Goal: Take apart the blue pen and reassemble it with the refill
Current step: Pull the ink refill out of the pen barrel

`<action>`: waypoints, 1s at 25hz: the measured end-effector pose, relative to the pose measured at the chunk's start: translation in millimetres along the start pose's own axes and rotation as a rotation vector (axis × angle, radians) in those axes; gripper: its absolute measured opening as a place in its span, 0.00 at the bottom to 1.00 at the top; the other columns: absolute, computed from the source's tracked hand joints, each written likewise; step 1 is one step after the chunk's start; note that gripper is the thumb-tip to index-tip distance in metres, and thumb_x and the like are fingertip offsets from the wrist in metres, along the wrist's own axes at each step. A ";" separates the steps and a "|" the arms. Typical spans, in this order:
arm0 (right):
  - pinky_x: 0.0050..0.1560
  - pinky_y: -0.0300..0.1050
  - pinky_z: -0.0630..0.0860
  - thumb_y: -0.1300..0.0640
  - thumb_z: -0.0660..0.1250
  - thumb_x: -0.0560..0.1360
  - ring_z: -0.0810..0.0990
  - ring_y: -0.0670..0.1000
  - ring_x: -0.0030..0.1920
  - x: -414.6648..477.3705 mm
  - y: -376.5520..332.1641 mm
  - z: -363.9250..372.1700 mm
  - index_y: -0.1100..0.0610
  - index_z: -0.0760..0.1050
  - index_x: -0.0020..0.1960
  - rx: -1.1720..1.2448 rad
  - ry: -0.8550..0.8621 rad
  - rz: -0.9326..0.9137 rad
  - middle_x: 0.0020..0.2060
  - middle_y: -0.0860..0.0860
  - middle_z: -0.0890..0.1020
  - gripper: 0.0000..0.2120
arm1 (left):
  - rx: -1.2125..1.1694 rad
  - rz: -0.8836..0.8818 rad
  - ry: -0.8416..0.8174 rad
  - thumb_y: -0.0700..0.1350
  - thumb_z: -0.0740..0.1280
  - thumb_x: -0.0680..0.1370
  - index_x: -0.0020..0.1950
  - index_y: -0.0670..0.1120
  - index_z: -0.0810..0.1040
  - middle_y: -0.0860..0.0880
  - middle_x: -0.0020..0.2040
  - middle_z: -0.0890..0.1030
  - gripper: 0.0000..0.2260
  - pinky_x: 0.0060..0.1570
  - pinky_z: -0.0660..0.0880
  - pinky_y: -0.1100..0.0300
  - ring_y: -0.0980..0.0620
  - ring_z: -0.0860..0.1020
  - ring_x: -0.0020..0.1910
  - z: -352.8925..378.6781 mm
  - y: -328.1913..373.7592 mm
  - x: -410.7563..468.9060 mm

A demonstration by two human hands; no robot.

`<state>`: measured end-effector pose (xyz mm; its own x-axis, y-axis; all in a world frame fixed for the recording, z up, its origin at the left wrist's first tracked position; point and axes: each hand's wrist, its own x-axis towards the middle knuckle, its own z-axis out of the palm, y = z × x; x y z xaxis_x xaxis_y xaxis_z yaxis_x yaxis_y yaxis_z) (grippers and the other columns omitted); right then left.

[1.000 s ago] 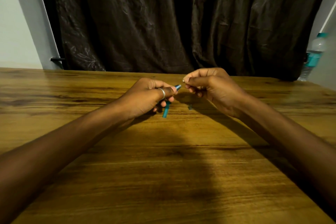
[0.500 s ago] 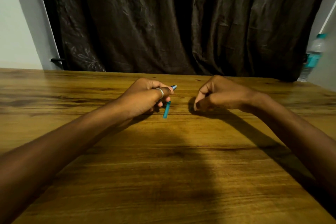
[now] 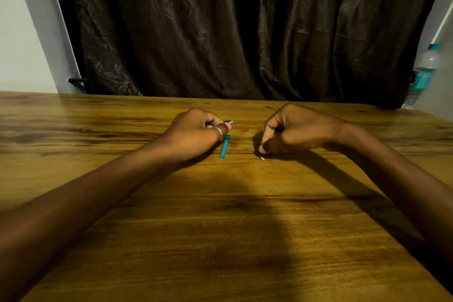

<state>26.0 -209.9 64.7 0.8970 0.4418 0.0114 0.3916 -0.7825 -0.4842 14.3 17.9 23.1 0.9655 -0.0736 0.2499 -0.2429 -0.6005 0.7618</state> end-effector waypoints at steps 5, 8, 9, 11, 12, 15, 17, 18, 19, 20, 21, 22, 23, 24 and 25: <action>0.46 0.43 0.79 0.51 0.73 0.75 0.84 0.42 0.42 13.6 -6.8 6.3 0.51 0.86 0.47 -0.037 0.258 -0.103 0.41 0.46 0.87 0.05 | 0.304 0.057 0.041 0.58 0.71 0.76 0.44 0.52 0.81 0.53 0.36 0.83 0.10 0.28 0.73 0.59 0.55 0.81 0.35 8.3 4.2 -8.2; 0.62 0.41 0.73 0.53 0.69 0.78 0.79 0.45 0.62 30.6 -17.8 8.7 0.52 0.78 0.67 -0.117 0.242 -0.128 0.63 0.50 0.83 0.18 | 0.327 0.024 0.009 0.59 0.74 0.73 0.43 0.51 0.81 0.52 0.36 0.82 0.13 0.29 0.71 0.59 0.53 0.80 0.35 9.3 5.6 -8.8; 0.65 0.43 0.70 0.53 0.68 0.79 0.75 0.49 0.68 35.3 -19.9 9.2 0.54 0.72 0.73 -0.162 0.277 -0.100 0.69 0.52 0.78 0.23 | 0.323 0.019 -0.001 0.57 0.75 0.72 0.44 0.50 0.81 0.51 0.37 0.82 0.12 0.30 0.73 0.58 0.53 0.81 0.36 8.8 5.5 -8.9; 0.67 0.48 0.69 0.53 0.66 0.79 0.72 0.55 0.71 40.7 -20.1 13.2 0.56 0.67 0.75 -0.211 0.381 -0.066 0.72 0.56 0.75 0.26 | 0.323 0.010 0.000 0.54 0.75 0.73 0.45 0.49 0.83 0.51 0.36 0.83 0.09 0.31 0.76 0.58 0.52 0.81 0.36 7.9 5.0 -8.0; 0.64 0.48 0.72 0.54 0.66 0.79 0.75 0.55 0.68 40.5 -18.5 16.1 0.56 0.70 0.72 -0.188 0.417 -0.075 0.68 0.56 0.78 0.23 | 0.319 -0.004 0.008 0.52 0.75 0.74 0.46 0.48 0.84 0.51 0.37 0.84 0.08 0.32 0.77 0.57 0.51 0.82 0.36 7.0 4.9 -7.1; 0.48 0.41 0.76 0.56 0.67 0.78 0.82 0.49 0.53 33.4 -15.5 25.4 0.53 0.81 0.55 -0.132 0.427 -0.109 0.51 0.50 0.85 0.07 | 0.266 -0.100 -0.005 0.49 0.75 0.74 0.49 0.48 0.83 0.49 0.39 0.84 0.08 0.31 0.75 0.57 0.50 0.83 0.38 4.1 5.4 -3.2; 0.40 0.35 0.72 0.57 0.68 0.78 0.81 0.46 0.47 29.6 -13.9 30.1 0.50 0.82 0.48 -0.133 0.401 -0.123 0.44 0.47 0.85 0.04 | 0.256 -0.147 -0.034 0.50 0.75 0.74 0.49 0.49 0.82 0.49 0.40 0.83 0.08 0.31 0.72 0.59 0.51 0.81 0.38 3.0 5.0 0.1; 0.39 0.36 0.72 0.57 0.68 0.78 0.81 0.45 0.45 28.8 -13.9 31.8 0.51 0.82 0.47 -0.127 0.388 -0.125 0.43 0.47 0.85 0.04 | 0.253 -0.157 -0.047 0.51 0.75 0.74 0.49 0.49 0.82 0.50 0.40 0.83 0.08 0.31 0.71 0.59 0.51 0.81 0.38 2.4 4.1 1.4; 0.38 0.37 0.73 0.57 0.69 0.78 0.81 0.43 0.42 28.1 -14.0 33.2 0.52 0.83 0.48 -0.112 0.368 -0.124 0.42 0.46 0.85 0.04 | 0.241 -0.161 -0.056 0.51 0.75 0.73 0.48 0.50 0.82 0.50 0.40 0.83 0.08 0.32 0.71 0.59 0.51 0.80 0.39 1.8 2.9 2.3; 0.37 0.38 0.73 0.57 0.69 0.78 0.81 0.41 0.39 27.5 -13.8 34.3 0.53 0.84 0.49 -0.090 0.337 -0.125 0.40 0.45 0.84 0.05 | 0.220 -0.159 -0.062 0.50 0.76 0.73 0.48 0.51 0.83 0.50 0.40 0.83 0.07 0.33 0.72 0.59 0.51 0.80 0.39 1.4 1.6 3.4; 0.35 0.37 0.72 0.57 0.69 0.78 0.80 0.39 0.35 26.7 -13.6 35.1 0.53 0.84 0.50 -0.067 0.298 -0.129 0.38 0.44 0.83 0.05 | 0.195 -0.154 -0.068 0.49 0.77 0.73 0.46 0.52 0.83 0.50 0.40 0.83 0.06 0.34 0.72 0.59 0.51 0.80 0.39 0.8 0.4 4.5; 0.32 0.35 0.72 0.58 0.69 0.79 0.80 0.39 0.31 25.9 -13.7 35.9 0.53 0.84 0.51 -0.047 0.259 -0.136 0.35 0.44 0.83 0.05 | 0.164 -0.151 -0.075 0.48 0.77 0.72 0.46 0.52 0.83 0.51 0.40 0.83 0.05 0.35 0.73 0.59 0.51 0.80 0.39 0.1 -0.4 5.1; 0.29 0.33 0.72 0.59 0.68 0.79 0.80 0.39 0.29 25.1 -13.8 36.9 0.54 0.84 0.51 -0.032 0.226 -0.143 0.33 0.45 0.83 0.06 | 0.130 -0.154 -0.083 0.46 0.77 0.73 0.45 0.51 0.84 0.51 0.40 0.84 0.05 0.36 0.74 0.59 0.51 0.81 0.39 -0.2 -0.8 5.0; 0.27 0.33 0.72 0.60 0.68 0.79 0.80 0.40 0.27 24.3 -13.7 38.0 0.55 0.84 0.51 -0.018 0.200 -0.147 0.31 0.47 0.83 0.06 | 0.103 -0.158 -0.090 0.45 0.77 0.73 0.45 0.51 0.84 0.51 0.39 0.84 0.04 0.36 0.74 0.60 0.52 0.81 0.39 -0.6 -0.7 5.0; 0.25 0.35 0.72 0.62 0.68 0.78 0.80 0.43 0.25 23.7 -13.9 39.3 0.55 0.84 0.50 -0.001 0.181 -0.147 0.30 0.50 0.84 0.06 | 0.091 -0.156 -0.095 0.45 0.77 0.73 0.45 0.50 0.85 0.52 0.37 0.83 0.04 0.35 0.73 0.62 0.53 0.80 0.37 -1.5 -1.0 5.1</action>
<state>33.8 -171.3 37.3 0.8527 0.4647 0.2387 0.5205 -0.7161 -0.4651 19.3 19.3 24.4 0.9963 -0.0462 0.0719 -0.0841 -0.6798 0.7286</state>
